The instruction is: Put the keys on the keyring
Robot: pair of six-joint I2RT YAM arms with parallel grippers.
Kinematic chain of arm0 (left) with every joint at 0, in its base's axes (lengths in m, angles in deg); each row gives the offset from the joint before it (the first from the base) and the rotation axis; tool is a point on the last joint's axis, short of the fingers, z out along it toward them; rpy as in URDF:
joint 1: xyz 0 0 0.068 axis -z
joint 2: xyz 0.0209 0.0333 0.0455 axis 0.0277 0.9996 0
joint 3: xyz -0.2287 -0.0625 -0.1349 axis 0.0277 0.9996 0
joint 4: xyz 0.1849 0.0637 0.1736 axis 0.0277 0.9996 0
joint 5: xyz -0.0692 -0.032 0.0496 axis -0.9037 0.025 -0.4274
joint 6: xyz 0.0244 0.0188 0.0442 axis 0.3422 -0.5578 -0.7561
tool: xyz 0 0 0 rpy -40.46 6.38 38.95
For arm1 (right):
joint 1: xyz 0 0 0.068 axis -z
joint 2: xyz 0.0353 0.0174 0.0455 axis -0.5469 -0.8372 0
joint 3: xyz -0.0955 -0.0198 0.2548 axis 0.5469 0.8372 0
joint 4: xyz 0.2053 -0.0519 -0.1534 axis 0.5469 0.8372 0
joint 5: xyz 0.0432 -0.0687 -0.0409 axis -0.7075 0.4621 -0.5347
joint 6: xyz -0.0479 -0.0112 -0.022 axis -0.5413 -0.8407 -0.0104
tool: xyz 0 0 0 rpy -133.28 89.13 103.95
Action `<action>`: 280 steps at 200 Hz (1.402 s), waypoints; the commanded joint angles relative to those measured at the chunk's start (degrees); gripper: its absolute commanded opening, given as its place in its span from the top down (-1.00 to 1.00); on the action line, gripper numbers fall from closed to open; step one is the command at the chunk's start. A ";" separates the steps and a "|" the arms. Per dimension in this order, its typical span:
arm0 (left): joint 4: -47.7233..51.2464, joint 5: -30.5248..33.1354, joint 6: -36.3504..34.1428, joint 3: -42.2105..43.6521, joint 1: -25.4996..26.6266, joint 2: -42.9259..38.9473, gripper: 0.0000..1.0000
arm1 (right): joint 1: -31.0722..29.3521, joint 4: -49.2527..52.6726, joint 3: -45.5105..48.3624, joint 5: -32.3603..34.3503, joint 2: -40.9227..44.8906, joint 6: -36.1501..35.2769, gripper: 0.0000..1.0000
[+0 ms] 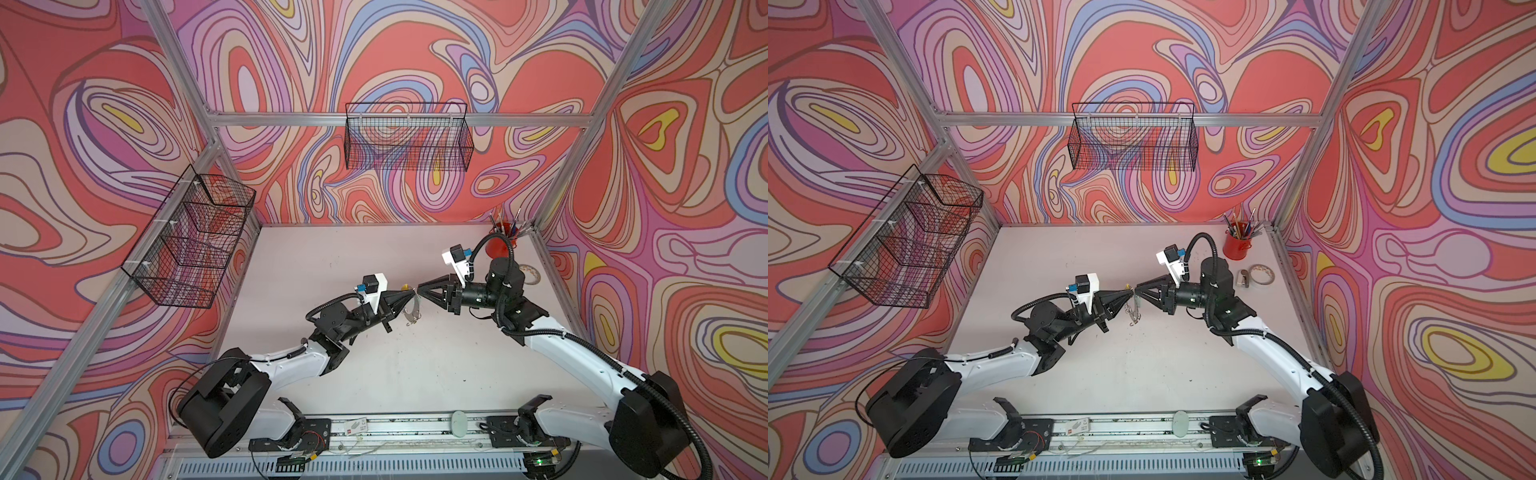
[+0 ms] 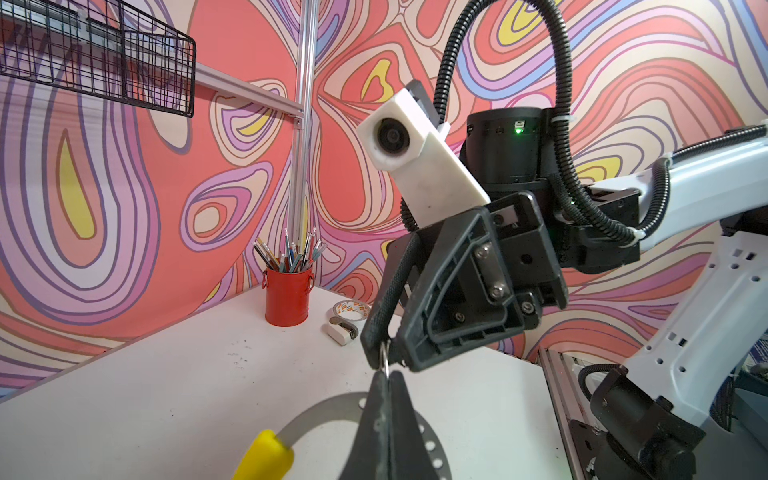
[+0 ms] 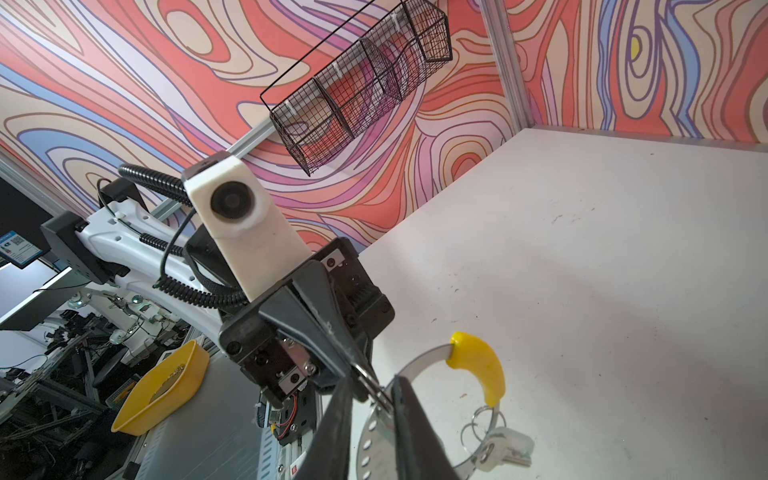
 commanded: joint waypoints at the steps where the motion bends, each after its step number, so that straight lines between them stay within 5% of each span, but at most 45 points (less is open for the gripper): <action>1: -4.83 0.06 0.74 -1.28 0.30 0.64 1.00 | -0.50 -0.81 0.47 -0.87 -0.39 -0.94 0.67; 30: -4.75 -0.61 0.91 -1.30 0.31 0.84 1.00 | -1.04 -1.82 1.22 -0.63 -1.02 -0.76 0.71; 67: -4.72 -0.22 0.56 -1.27 0.30 0.99 1.00 | -1.38 -1.41 1.08 -0.28 -1.00 -0.79 1.00; 210: 17.13 -2.73 -3.38 -3.63 -0.27 -5.87 1.00 | -2.31 3.90 2.39 7.59 5.06 -15.79 1.00; 255: 27.01 -4.26 -3.29 -4.96 -2.37 -8.59 0.66 | -2.67 5.42 2.57 10.65 6.23 -18.71 1.00; 280: 47.35 -4.88 -10.33 -8.84 -5.20 -13.88 0.17 | -4.23 8.79 2.23 14.97 6.98 -25.00 1.00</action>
